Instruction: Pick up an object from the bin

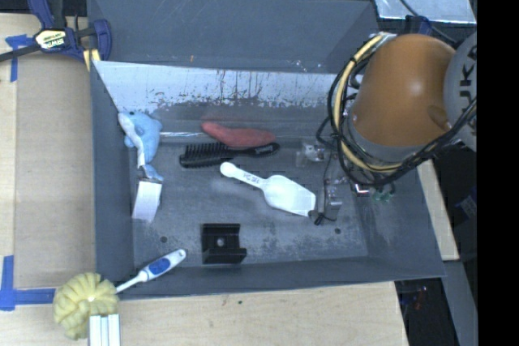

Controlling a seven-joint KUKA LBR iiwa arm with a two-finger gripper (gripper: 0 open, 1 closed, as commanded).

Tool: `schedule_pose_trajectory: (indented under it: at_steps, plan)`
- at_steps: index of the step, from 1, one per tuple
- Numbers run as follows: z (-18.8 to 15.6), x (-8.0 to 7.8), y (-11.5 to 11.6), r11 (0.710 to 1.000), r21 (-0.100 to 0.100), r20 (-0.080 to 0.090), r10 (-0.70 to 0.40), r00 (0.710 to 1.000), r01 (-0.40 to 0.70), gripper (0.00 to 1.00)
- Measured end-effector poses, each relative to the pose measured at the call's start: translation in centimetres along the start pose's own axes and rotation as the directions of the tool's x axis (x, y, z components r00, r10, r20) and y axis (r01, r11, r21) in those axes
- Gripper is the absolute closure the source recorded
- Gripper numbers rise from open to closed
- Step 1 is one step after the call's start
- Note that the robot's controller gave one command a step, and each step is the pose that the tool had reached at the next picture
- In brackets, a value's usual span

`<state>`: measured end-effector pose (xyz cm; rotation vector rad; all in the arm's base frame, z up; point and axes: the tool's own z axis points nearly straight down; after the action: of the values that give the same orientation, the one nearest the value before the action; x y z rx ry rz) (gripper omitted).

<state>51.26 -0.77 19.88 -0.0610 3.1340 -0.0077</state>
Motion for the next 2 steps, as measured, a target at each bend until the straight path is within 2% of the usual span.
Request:
schedule_pose_trajectory:
  at_steps: [1, 2]
  plan:
    - [6.2, -3.1, 2.3, 1.0, 0.0, 0.013, -0.018, 1.0, 0.018, 0.0]
    - [11.2, -2.6, -0.8, 0.991, 0.0, 0.013, 0.136, 0.991, -0.136, 0.0]
